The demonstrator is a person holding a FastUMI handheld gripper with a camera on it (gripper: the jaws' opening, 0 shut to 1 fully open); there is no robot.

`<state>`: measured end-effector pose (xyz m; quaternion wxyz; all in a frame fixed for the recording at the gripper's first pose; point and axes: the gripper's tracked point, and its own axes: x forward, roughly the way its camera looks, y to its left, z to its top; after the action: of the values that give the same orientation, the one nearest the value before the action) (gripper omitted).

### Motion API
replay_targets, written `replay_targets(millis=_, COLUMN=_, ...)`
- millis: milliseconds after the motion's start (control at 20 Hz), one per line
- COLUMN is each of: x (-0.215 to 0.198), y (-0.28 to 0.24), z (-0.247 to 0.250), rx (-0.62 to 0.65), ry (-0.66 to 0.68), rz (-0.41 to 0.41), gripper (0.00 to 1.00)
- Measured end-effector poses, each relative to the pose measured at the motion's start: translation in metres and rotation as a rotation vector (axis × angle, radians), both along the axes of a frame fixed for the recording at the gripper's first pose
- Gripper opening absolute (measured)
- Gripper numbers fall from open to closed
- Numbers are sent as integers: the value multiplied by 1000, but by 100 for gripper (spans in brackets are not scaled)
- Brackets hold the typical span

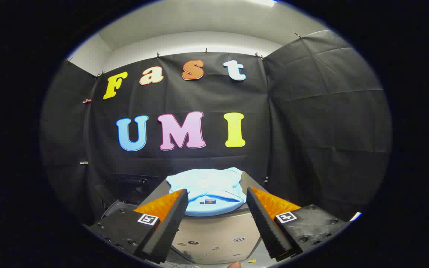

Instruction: Put the clothes into the washing machine and then close the washing machine lid.

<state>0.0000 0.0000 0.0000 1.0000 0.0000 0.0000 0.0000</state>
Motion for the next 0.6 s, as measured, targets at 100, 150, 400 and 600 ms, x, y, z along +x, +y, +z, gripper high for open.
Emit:
replay_targets(millis=100, x=-2, y=6, z=5, rx=-12, ry=-16, rz=1, gripper=98)
replay_targets(millis=150, x=-4, y=13, z=6, rx=-19, ry=-15, rz=10, gripper=98)
replay_targets(millis=400, x=-13, y=29, z=15, rx=-36, ry=-51, rz=39, gripper=98)
replay_targets(millis=600, x=-12, y=33, z=8, rx=-38, ry=-29, rz=50, gripper=98)
